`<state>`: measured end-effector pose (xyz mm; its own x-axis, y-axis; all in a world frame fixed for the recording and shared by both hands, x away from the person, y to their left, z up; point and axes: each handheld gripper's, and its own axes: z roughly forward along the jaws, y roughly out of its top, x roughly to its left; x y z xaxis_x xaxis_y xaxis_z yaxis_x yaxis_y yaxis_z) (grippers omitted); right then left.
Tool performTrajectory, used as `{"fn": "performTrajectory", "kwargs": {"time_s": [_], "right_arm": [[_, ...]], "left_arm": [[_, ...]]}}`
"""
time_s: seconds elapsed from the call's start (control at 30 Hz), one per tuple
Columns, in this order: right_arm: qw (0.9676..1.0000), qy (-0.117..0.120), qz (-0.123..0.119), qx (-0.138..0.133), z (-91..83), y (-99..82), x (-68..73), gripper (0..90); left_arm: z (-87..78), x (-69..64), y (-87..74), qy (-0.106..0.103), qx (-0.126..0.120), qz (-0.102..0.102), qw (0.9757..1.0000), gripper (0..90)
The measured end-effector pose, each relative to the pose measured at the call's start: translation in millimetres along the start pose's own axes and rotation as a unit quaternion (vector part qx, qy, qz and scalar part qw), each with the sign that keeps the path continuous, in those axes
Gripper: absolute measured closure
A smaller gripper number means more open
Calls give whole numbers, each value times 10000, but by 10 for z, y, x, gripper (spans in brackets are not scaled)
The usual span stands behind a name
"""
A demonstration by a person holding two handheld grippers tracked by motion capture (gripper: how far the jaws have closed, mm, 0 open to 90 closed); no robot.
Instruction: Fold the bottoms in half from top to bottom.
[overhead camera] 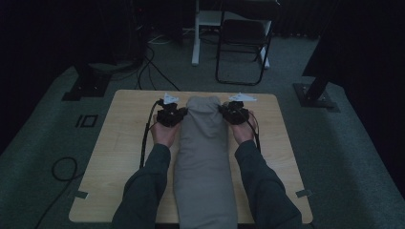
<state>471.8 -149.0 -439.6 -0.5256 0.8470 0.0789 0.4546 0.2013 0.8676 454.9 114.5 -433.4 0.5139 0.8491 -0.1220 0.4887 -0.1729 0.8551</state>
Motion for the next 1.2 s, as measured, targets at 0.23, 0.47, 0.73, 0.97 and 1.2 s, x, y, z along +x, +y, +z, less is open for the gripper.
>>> {"fn": "performTrajectory", "kwargs": {"time_s": [0.23,0.47,0.73,0.97,1.2], "right_arm": [[9994,308,-145,-94,-199,17,69,880],[9970,714,-234,164,-403,-358,139,878],[9930,891,-376,673,-572,-934,311,877],[9853,1068,-365,1281,-644,-1380,447,874],[9792,987,-596,1670,-566,-1556,532,869]], "left_arm": [[-155,-71,-116,-156,71,136,9998,856],[-357,-216,-483,-432,285,300,9982,855],[-496,-512,-1087,-778,873,297,9927,853],[-484,-716,-1543,-882,1573,508,9823,842],[-439,-737,-1646,-744,1559,709,9824,844]]}}
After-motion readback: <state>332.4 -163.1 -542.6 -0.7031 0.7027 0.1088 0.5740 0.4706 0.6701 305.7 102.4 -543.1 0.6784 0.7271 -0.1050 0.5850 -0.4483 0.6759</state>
